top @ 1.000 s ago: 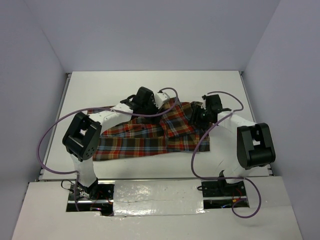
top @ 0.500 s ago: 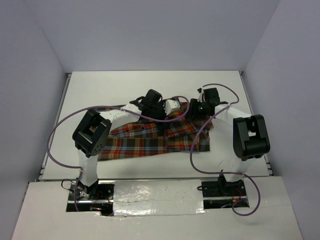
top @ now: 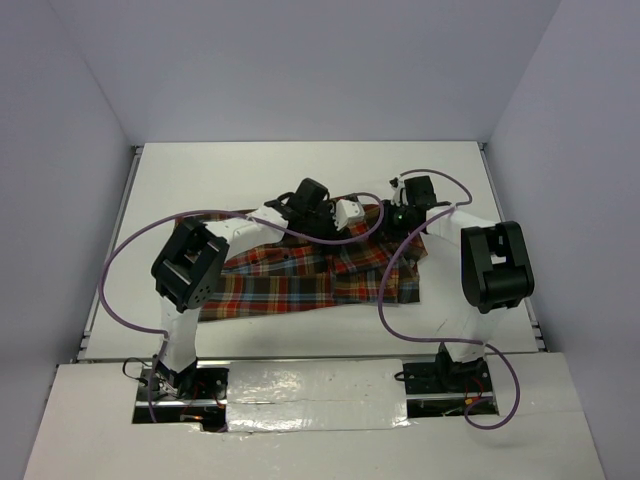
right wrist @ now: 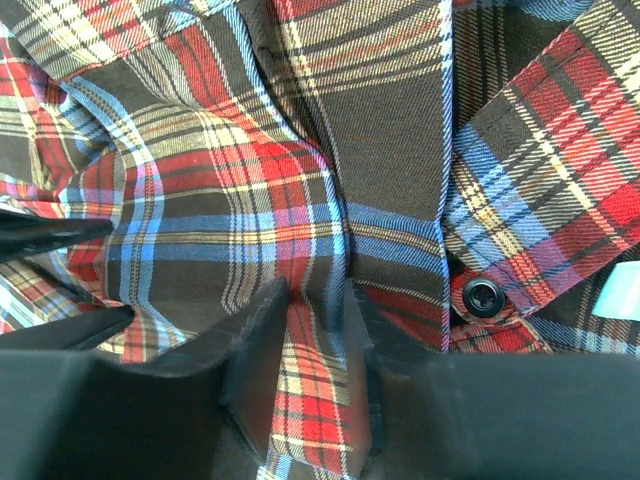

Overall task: Fold and stack the long sleeve shirts
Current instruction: Fold the shirt

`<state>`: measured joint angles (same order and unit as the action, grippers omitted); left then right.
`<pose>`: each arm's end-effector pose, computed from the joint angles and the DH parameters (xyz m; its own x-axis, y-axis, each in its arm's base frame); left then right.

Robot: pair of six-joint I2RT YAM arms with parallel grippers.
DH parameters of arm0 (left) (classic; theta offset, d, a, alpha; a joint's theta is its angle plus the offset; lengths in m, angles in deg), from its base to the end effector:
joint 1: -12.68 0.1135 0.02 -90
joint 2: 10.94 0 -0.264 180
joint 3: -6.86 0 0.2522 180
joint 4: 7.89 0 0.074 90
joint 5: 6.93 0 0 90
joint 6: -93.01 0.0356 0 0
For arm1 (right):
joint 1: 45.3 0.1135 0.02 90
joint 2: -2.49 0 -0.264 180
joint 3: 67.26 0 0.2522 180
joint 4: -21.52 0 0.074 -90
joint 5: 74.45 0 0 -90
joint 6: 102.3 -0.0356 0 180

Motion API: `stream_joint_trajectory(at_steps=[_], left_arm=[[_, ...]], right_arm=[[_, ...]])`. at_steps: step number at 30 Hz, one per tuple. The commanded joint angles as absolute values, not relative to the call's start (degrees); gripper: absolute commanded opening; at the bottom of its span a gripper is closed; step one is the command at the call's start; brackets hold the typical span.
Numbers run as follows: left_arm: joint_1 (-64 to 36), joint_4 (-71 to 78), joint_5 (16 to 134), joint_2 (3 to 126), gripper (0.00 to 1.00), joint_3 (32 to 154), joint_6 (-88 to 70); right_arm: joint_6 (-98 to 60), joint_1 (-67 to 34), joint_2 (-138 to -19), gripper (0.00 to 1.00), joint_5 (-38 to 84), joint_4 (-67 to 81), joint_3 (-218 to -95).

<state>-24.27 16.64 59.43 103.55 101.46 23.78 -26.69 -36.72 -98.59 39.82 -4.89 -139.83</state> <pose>0.3452 -0.2775 0.1933 -0.2465 0.5920 -0.7673 0.9272 0.3744 -0.0091 0.3474 0.0672 0.1651 -0.8757 0.0970 -0.4731 -0.1569 0.8693 0.4686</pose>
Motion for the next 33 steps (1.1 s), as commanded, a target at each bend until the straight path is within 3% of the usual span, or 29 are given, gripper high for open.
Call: stream_joint_trajectory(at_steps=[1,4,9,10,13,14,15,18,21,22,24,25,27,28,29,30,33], left_arm=[[-24.5,15.6,56.6,104.2,0.61,104.6,23.2],[-24.4,14.6,56.5,104.1,0.55,104.5,22.7],[-24.5,14.7,57.3,104.3,0.29,103.9,23.5],[-24.5,15.7,57.0,104.2,0.31,103.8,23.8],[-24.5,16.9,55.5,104.0,0.52,103.3,25.0],[-24.5,16.8,55.0,104.0,0.63,103.2,25.2],[-24.5,16.8,54.4,104.0,0.67,103.1,25.2],[-24.5,15.7,54.1,104.5,0.74,103.2,24.5],[-24.7,14.9,55.6,105.2,0.73,103.2,24.5],[-24.8,14.8,56.2,105.6,0.71,103.2,24.4],[-24.8,14.8,57.0,105.9,0.54,103.6,24.5],[-24.8,14.8,57.1,106.0,0.39,103.7,24.7],[-24.8,15.7,56.6,106.0,0.27,104.0,25.2],[-24.8,16.2,56.4,106.0,0.12,104.2,25.4],[-24.8,16.9,56.1,106.0,0.05,104.4,25.2],[-24.7,17.2,55.7,105.8,0.00,104.4,25.2],[-24.7,19.7,54.0,105.3,0.00,105.7,25.4]], right_arm=[[-25.9,-36.9,-96.1,0.32,40.4,-2.4,-139.6],[-26.5,-36.9,-95.3,0.22,40.5,-1.6,-139.1],[-26.2,-36.9,-94.9,0.11,41.0,-2.5,-139.6],[-26.1,-36.9,-94.5,0.07,40.6,-2.4,-139.4],[-25.7,-36.9,-93.7,0.01,40.4,-2.8,-139.2],[-25.7,-36.9,-93.7,0.00,40.6,-2.9,-139.4],[-25.7,-36.9,-93.6,0.00,40.9,-3.0,-139.6],[-25.9,-36.9,-93.5,0.00,42.0,-3.1,-139.7],[-26.0,-36.9,-93.0,0.00,42.5,-2.8,-139.5],[-25.8,-36.9,-92.4,0.00,42.7,-2.8,-139.4],[-25.5,-36.9,-92.0,0.00,43.0,-3.1,-139.1],[-25.4,-36.9,-91.9,0.00,43.0,-3.2,-139.1],[-25.0,-36.9,-91.1,0.00,42.9,-3.3,-139.0],[-25.0,-36.9,-90.9,0.00,43.0,-3.2,-138.9],[-25.0,-36.9,-90.6,0.00,43.0,-3.1,-138.9],[-25.0,-36.9,-90.1,0.00,43.0,-3.4,-138.9],[-25.0,-36.9,-88.6,0.00,43.1,-4.7,-139.2]])
